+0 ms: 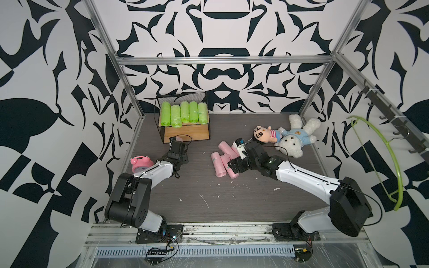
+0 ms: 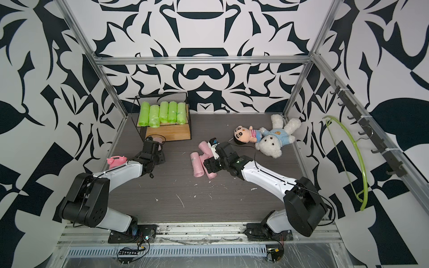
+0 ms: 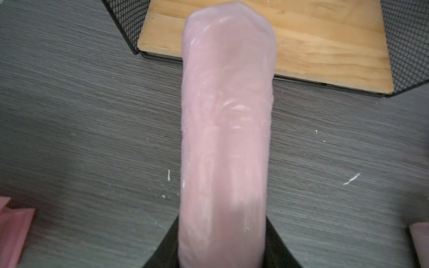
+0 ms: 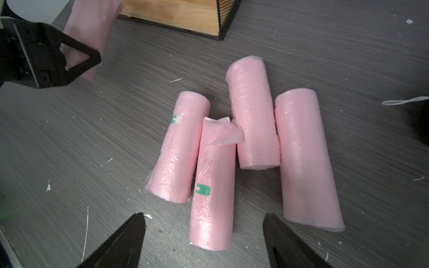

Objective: Sort the rolls of trash bags by color and place them on the shelf
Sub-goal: Pick up the roll of trash bags from the center of the board, then place the roll of trash bags on the shelf.

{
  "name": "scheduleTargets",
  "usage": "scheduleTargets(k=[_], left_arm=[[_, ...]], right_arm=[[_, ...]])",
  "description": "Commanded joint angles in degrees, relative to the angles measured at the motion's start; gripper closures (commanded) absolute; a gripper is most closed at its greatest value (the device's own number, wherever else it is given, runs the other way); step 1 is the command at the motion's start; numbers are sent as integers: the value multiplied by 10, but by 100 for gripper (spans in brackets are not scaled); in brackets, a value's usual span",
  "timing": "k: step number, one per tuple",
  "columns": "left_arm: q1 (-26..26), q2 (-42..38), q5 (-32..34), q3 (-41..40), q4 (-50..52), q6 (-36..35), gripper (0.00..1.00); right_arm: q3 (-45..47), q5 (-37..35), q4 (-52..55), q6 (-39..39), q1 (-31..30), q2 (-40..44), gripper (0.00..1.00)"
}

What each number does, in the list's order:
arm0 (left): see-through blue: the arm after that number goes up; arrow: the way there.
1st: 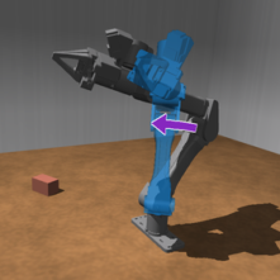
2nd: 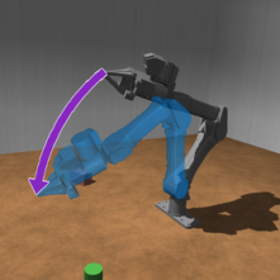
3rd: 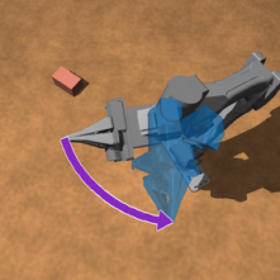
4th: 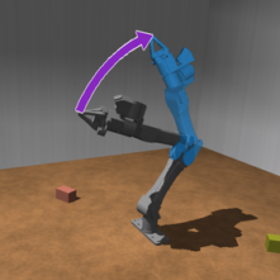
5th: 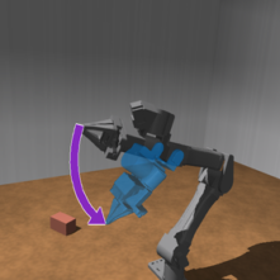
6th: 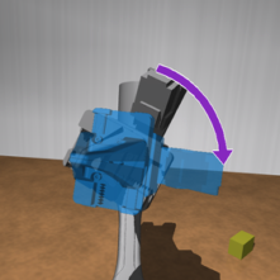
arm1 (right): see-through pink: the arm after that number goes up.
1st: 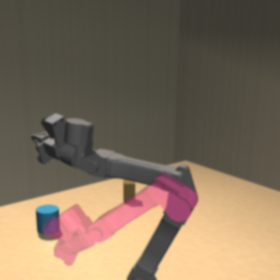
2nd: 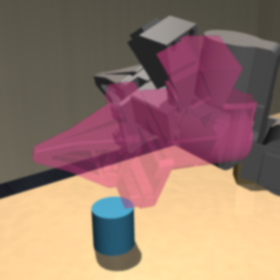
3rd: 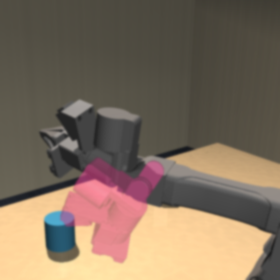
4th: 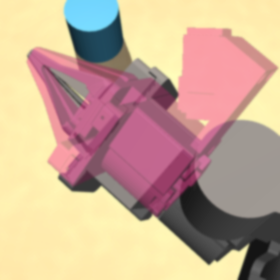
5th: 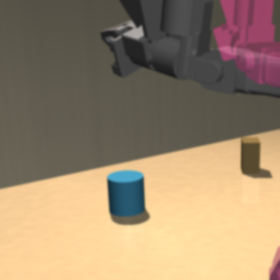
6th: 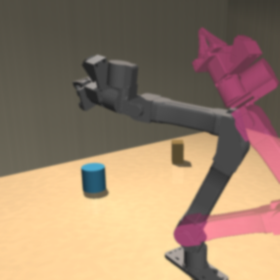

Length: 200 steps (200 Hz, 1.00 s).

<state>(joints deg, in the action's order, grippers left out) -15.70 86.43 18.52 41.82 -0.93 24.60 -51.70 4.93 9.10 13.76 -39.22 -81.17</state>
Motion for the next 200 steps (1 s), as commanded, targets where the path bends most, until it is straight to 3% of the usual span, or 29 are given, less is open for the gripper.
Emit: scheduleTargets(k=[1, 55, 116, 200], left_arm=[[25, 21, -43, 24, -54, 18, 75], [58, 78, -47, 61, -74, 26, 74], [95, 140, -94, 102, -98, 48, 70], [100, 194, -55, 161, -86, 67, 63]], right_arm=[[-19, 9, -24, -5, -3, 3, 15], [-27, 14, -31, -6, -2, -7, 15], [-46, 24, -29, -2, -2, -26, 15], [-32, 51, -48, 28, -4, -33, 16]])
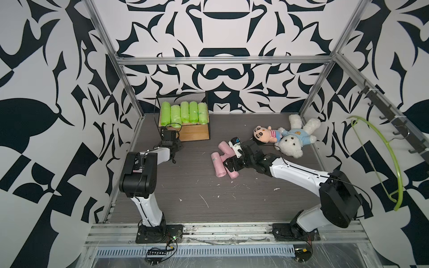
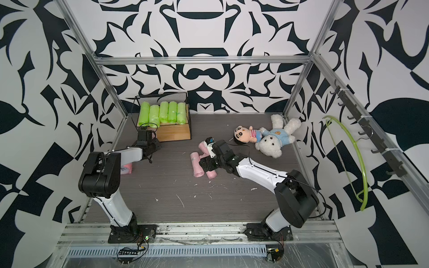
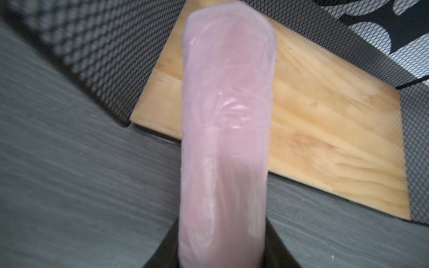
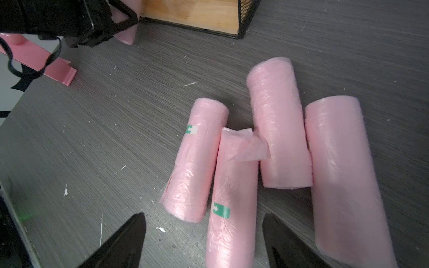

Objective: Sort the rolls of trash bags by color and place them on the shelf
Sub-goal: Place the roll of trash bags on the shelf.

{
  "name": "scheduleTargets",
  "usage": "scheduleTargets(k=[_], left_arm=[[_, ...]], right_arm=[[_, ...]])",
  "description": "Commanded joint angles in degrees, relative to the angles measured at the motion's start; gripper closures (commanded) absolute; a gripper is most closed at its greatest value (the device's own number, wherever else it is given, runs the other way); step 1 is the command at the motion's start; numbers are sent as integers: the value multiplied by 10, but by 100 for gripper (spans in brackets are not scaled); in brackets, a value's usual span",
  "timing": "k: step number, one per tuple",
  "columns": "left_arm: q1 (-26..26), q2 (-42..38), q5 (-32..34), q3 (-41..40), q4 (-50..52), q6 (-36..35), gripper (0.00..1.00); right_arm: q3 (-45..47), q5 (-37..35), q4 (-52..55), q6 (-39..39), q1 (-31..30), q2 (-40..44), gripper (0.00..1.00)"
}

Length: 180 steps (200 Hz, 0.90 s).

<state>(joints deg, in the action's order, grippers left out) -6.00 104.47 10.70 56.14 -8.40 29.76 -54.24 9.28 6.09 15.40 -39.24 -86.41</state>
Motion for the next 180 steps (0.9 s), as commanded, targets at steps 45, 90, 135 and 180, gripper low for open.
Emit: scheduleTargets(k=[45, 90, 135, 180], left_arm=[[6, 25, 60, 21, -18, 43, 57], [11, 26, 67, 19, -29, 55, 45], [11, 2, 55, -10, -37, 82, 33], [11, -40, 35, -57, -45, 115, 23]], right_arm=[[-5, 7, -8, 13, -9, 31, 16], [-6, 1, 2, 15, -17, 34, 16], [-8, -5, 1, 16, -25, 30, 16], [-10, -5, 3, 14, -29, 27, 16]])
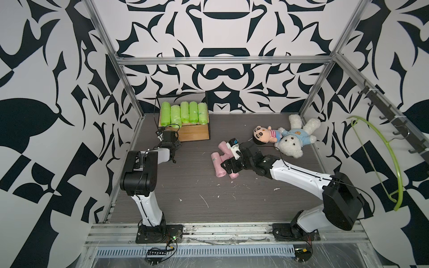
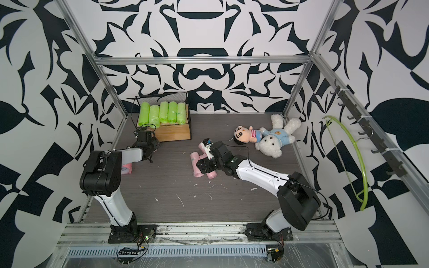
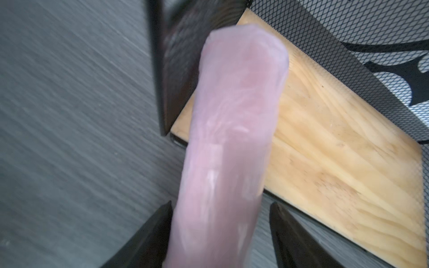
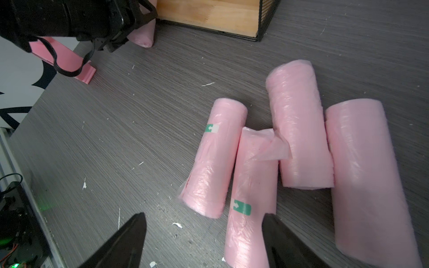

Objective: Sort the rolls of trash bags by color and place them on the shelf
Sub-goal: Place the roll of trash bags on the shelf.

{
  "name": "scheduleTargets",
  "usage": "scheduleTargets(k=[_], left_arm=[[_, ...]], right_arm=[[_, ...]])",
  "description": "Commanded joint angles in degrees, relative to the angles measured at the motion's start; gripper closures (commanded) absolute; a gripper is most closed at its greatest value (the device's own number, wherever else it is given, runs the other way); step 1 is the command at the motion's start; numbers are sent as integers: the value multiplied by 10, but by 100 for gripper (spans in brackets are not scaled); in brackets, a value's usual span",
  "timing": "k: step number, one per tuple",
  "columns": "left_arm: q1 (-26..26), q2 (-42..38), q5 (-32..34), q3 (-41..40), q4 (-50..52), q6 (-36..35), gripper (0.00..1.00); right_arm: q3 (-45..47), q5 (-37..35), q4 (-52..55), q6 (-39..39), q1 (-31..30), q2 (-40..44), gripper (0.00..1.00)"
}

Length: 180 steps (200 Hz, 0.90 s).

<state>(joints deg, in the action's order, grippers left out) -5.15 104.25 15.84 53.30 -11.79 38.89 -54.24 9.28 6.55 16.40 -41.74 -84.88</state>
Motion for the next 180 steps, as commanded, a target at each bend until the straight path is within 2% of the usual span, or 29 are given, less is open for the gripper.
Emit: scheduleTargets(k=[1, 41, 59, 80, 97, 118, 180], left_arm=[[3, -39, -16, -30, -11, 24, 23], [2, -88, -6, -76, -10, 41, 19], [2, -106, -43, -97, -12, 58, 20], [2, -114, -101, -115, -23, 82, 25], [2, -120, -120, -128, -26, 96, 30], [2, -118, -115, -139, -45, 103, 38], [8, -63, -93, -87, -62, 95, 52]], right_arm=[[-10, -5, -1, 4, -4, 11, 16], [-3, -4, -6, 8, -7, 7, 16], [-3, -5, -7, 8, -9, 8, 16], [-3, -7, -7, 5, -9, 9, 16], [-4, -6, -8, 5, -9, 8, 16], [0, -5, -18, 7, -10, 3, 16], [-2, 0, -21, 8, -10, -7, 16]])
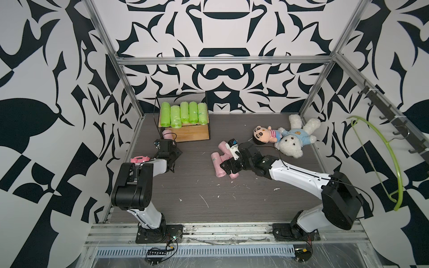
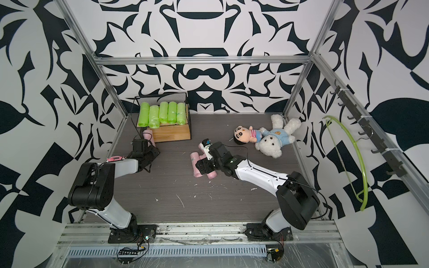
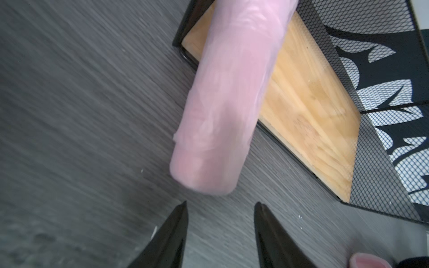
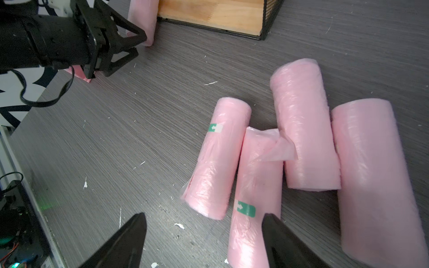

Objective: Sort the rolls of trash bags by color and place them on the shelf
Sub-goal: Place the roll of trash bags on the shelf.

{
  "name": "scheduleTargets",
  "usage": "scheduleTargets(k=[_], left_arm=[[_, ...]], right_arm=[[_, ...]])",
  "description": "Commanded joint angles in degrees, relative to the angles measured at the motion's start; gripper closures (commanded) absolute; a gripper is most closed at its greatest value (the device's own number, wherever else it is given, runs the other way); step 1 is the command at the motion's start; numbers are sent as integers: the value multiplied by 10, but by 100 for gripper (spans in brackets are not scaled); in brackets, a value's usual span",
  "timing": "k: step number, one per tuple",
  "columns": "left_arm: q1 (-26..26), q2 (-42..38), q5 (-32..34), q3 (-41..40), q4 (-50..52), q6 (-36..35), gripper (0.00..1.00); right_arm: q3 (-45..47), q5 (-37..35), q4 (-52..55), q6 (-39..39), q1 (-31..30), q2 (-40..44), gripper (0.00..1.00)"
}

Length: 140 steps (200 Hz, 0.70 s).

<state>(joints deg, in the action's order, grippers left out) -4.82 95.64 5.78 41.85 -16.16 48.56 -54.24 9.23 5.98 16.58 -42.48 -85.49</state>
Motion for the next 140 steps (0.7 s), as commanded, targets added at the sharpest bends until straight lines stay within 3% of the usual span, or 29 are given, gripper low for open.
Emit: scheduleTargets(k=[1, 140], left_arm=[[5, 24, 8, 29, -18, -3, 52], [45, 109, -1, 123, -32, 5, 59]], right_arm=[[-2, 1, -16, 6, -2, -1, 16], [-15, 5, -9, 9, -3, -16, 16]])
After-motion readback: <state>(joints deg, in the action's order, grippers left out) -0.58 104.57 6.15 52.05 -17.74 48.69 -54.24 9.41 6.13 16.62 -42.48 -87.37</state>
